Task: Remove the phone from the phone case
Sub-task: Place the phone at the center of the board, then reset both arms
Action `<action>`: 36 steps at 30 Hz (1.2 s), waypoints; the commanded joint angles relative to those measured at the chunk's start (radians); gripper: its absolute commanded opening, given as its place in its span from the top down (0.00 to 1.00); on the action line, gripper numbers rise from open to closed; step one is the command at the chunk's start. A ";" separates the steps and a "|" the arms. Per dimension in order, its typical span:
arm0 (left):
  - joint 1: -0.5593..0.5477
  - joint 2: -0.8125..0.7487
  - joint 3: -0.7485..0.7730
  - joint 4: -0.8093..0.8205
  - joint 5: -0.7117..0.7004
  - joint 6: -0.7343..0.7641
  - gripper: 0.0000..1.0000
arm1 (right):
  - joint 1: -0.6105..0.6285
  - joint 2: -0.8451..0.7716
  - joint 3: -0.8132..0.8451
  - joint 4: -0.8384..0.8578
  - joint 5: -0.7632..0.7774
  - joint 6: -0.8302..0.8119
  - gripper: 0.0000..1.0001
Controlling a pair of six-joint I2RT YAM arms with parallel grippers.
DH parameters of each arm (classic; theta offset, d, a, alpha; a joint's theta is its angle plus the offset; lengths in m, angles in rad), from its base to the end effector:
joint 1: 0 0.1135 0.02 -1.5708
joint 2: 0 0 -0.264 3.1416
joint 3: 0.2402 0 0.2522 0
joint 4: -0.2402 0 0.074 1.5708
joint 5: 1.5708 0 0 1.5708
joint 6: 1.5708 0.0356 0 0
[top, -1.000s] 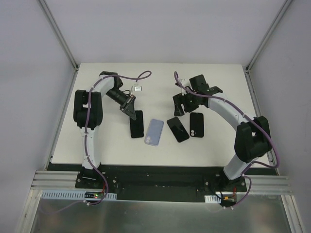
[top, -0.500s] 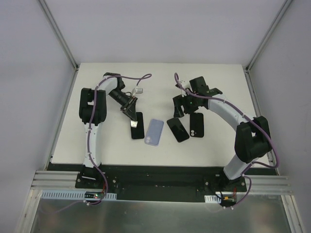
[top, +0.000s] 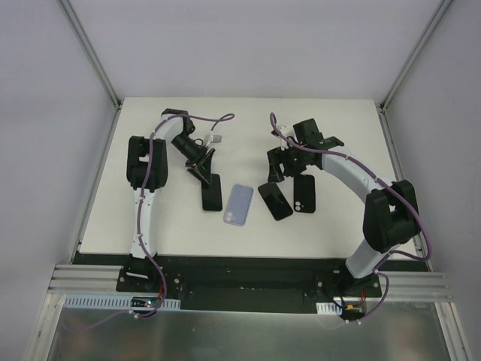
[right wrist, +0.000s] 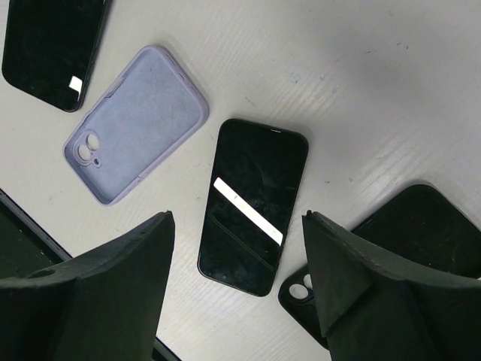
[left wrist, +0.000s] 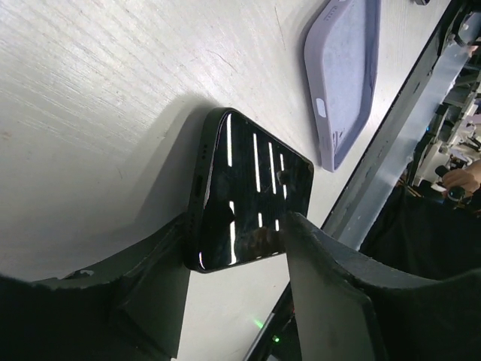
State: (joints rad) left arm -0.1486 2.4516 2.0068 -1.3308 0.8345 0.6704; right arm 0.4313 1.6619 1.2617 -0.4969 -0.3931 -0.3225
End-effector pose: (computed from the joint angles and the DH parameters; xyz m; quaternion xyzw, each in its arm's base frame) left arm 0.4418 -0.0928 0.1344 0.3241 0.8507 -0.4136 0.0137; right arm 0.3210 0.1628 0.2527 -0.4007 0.8369 0.2017 0.3137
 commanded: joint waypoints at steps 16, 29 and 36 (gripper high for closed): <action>0.026 -0.284 -0.149 0.122 -0.391 -0.144 0.01 | -0.029 -0.162 -0.059 0.053 0.083 0.017 0.19; 0.052 -0.842 -0.678 0.843 -0.799 -0.457 0.01 | -0.290 -0.363 -0.197 0.113 0.114 0.178 0.01; 0.060 -1.074 -0.891 1.021 -0.775 -0.543 0.01 | -0.368 -0.545 -0.347 0.150 0.172 0.154 0.01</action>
State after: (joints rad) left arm -0.0967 1.4967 1.2049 -0.4580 0.0689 0.2119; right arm 0.0818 1.2427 0.9821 -0.3897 -0.2634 -0.1730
